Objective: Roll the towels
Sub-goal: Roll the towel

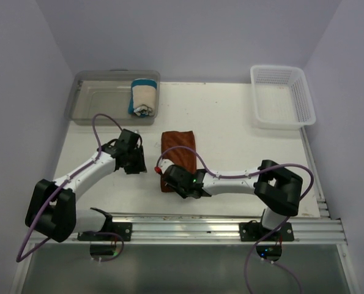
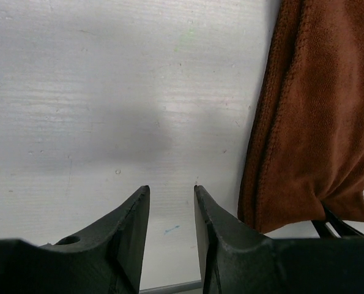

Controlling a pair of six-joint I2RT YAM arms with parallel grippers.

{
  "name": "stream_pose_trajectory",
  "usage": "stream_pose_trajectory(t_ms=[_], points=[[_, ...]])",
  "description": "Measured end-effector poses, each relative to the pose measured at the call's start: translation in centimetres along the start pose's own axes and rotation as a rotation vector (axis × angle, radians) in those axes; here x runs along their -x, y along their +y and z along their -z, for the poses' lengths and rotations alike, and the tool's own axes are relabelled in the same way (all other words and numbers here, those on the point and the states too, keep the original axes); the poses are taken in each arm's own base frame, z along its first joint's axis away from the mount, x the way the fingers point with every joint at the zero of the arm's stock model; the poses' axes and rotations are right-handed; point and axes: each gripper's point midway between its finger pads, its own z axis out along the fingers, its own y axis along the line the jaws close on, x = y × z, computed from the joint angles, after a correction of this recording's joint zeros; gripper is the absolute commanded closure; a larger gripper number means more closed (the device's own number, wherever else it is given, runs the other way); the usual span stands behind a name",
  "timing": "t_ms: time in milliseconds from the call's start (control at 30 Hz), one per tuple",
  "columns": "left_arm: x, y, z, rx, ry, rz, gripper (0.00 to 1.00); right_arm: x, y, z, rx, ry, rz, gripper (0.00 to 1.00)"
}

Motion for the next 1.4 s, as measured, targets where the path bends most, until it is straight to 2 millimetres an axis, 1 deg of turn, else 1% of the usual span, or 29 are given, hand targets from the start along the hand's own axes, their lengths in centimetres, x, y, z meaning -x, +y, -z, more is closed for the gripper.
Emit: stream_pose_trajectory(t_ms=[33, 200, 467, 633, 733, 833, 1000, 1133, 1267, 1400], points=[[-0.1, 0.0, 0.0, -0.001, 0.003, 0.0, 0.6, 0.0, 0.0, 0.1, 0.002, -0.003, 0.0, 1.0], [-0.5, -0.1, 0.0, -0.015, 0.018, -0.001, 0.58, 0.1, 0.5, 0.5, 0.035, -0.002, -0.004, 1.0], [-0.7, -0.8, 0.9, -0.07, 0.003, -0.008, 0.56, 0.2, 1.3, 2.1, 0.107, -0.002, -0.016, 1.0], [-1.1, -0.5, 0.8, -0.066, 0.01, -0.014, 0.56, -0.3, 2.0, 2.5, 0.173, 0.03, -0.028, 1.0], [-1.2, -0.5, 0.7, -0.059, 0.008, -0.017, 0.56, -0.3, 1.9, 2.8, 0.212, 0.055, -0.044, 1.0], [-1.2, -0.4, 0.7, -0.046, 0.003, -0.028, 0.56, 0.4, 2.0, 3.3, 0.263, 0.069, -0.053, 1.0], [-1.5, -0.8, 0.7, -0.047, 0.003, -0.049, 0.56, 2.7, 2.4, 4.0, 0.353, 0.067, -0.064, 1.0], [-1.6, -1.1, 0.9, -0.056, -0.002, -0.057, 0.56, 2.9, 2.4, 4.0, 0.413, 0.095, -0.082, 1.0], [-1.3, -1.6, 1.6, -0.079, -0.03, -0.061, 0.56, 2.3, 2.0, 3.6, 0.461, 0.149, -0.112, 1.0], [-1.1, -1.9, 2.2, -0.094, -0.055, -0.066, 0.57, 1.7, 2.1, 3.1, 0.52, 0.194, -0.138, 1.0]])
